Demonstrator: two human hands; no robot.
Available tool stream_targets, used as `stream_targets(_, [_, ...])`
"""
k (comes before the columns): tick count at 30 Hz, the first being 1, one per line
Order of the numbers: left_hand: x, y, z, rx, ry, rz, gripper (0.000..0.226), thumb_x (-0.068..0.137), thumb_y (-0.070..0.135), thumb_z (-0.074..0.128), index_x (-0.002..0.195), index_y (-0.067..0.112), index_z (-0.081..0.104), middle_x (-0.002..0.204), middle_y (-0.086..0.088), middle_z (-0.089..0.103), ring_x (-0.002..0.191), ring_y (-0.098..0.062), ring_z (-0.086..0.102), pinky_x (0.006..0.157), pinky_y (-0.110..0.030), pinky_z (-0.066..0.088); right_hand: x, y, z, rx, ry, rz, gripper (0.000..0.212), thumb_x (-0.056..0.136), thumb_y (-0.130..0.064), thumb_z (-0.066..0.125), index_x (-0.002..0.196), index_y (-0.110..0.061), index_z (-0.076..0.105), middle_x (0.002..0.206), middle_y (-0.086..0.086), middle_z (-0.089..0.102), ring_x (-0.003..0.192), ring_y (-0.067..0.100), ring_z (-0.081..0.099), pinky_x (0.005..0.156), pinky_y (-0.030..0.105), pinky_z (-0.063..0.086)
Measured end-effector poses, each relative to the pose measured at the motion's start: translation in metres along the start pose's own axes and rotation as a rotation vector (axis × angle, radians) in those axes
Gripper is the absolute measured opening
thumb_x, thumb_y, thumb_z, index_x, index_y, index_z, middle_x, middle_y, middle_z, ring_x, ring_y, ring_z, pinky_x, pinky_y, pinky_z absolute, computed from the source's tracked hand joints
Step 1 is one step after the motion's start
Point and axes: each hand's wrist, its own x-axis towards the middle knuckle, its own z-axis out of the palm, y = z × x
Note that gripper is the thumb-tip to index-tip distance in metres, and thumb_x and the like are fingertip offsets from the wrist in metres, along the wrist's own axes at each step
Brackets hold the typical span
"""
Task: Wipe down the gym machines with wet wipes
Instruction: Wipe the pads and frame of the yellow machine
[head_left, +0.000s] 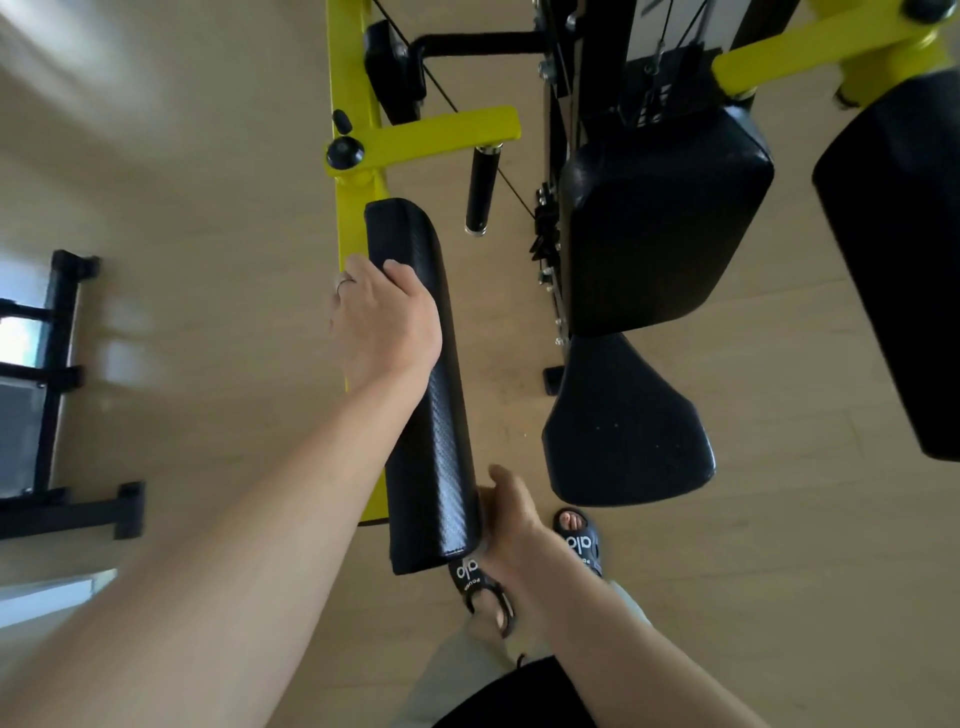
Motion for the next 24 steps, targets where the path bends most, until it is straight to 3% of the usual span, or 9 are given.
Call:
stream_targets(2, [0.000,-0.001,0.001,-0.004,0.003,0.003,0.038,0.105,0.031,0.029,0.115,0.001,0.051,0.122,-0.023,0.061,0.116,-0.041,0.054,0.095,-0.052,0.045,-0.001,-0.029,0.015,-0.170,0.014,-0.048,0.067,0.107,-0.052,0.025,0.098,0.001,0.065,0.076,0.016,0.073,0.072,0.028,0.070,0.071,0.032,0.048])
stream_targets(4, [0.001,0.000,0.000,0.001,0.001,0.008,0.038,0.105,0.031,0.029,0.114,0.002,0.052,0.120,-0.022,0.061,0.115,-0.042,0.054,0.095,-0.053,0.045,-0.004,-0.058,0.037,-0.284,0.008,-0.136,0.067,0.107,-0.054,0.025,0.098,-0.002,0.067,0.084,0.015,0.072,0.082,0.028,0.066,0.074,0.031,0.048])
stream_targets(7, [0.001,0.000,0.000,0.023,0.015,0.026,0.043,0.104,0.035,0.026,0.112,0.002,0.053,0.118,-0.022,0.063,0.113,-0.042,0.056,0.094,-0.052,0.045,-0.008,-0.089,0.065,-0.310,0.010,-0.241,0.061,0.107,-0.050,0.028,0.088,-0.006,0.066,0.083,0.014,0.070,0.077,0.026,0.064,0.071,0.032,0.049])
stream_targets(9, [0.000,0.001,0.001,0.034,0.028,0.039,0.047,0.104,0.038,0.023,0.110,0.002,0.053,0.115,-0.022,0.064,0.110,-0.042,0.057,0.092,-0.051,0.045,-0.010,-0.096,0.076,-0.324,-0.013,-0.296,0.060,0.106,-0.051,0.030,0.097,-0.007,0.069,0.086,0.013,0.074,0.084,0.027,0.068,0.080,0.035,0.053])
stream_targets(12, [0.001,0.000,0.002,0.051,0.023,0.049,0.043,0.106,0.037,0.026,0.107,0.003,0.053,0.112,-0.021,0.065,0.108,-0.041,0.057,0.091,-0.049,0.044,-0.010,-0.071,0.073,-0.442,0.084,-0.336,0.065,0.096,-0.064,0.029,0.127,-0.021,0.066,0.112,0.008,0.074,0.106,0.027,0.068,0.107,0.046,0.048])
stream_targets(15, [0.001,0.000,0.001,0.078,0.007,0.046,0.040,0.107,0.036,0.028,0.108,0.005,0.053,0.111,-0.018,0.065,0.108,-0.039,0.058,0.090,-0.048,0.042,-0.019,-0.042,0.052,-0.493,0.075,-0.354,0.068,0.088,-0.073,0.029,0.127,-0.031,0.065,0.116,0.004,0.073,0.110,0.025,0.067,0.109,0.051,0.046])
stream_targets(18, [0.000,0.001,0.000,0.099,-0.006,0.051,0.041,0.107,0.036,0.027,0.108,0.005,0.053,0.110,-0.017,0.066,0.107,-0.038,0.058,0.090,-0.046,0.042,-0.024,-0.068,0.075,-0.519,0.064,-0.453,0.063,0.092,-0.066,0.030,0.122,-0.027,0.068,0.113,0.004,0.074,0.107,0.025,0.068,0.105,0.051,0.050])
stream_targets(21, [0.001,0.003,-0.001,0.116,-0.021,0.032,0.041,0.107,0.036,0.026,0.106,0.005,0.053,0.108,-0.017,0.066,0.106,-0.037,0.059,0.090,-0.046,0.043,-0.023,-0.118,0.121,-0.641,0.068,-0.693,0.056,0.096,-0.055,0.030,0.124,-0.022,0.065,0.120,0.003,0.072,0.115,0.025,0.065,0.105,0.052,0.049])
stream_targets(24, [0.000,0.002,-0.002,0.122,-0.026,0.032,0.041,0.108,0.035,0.026,0.105,0.005,0.053,0.106,-0.016,0.065,0.104,-0.037,0.059,0.088,-0.046,0.043,-0.015,-0.153,0.141,-0.726,0.011,-0.809,0.049,0.102,-0.046,0.028,0.123,-0.018,0.062,0.121,0.003,0.069,0.115,0.022,0.062,0.102,0.044,0.049])
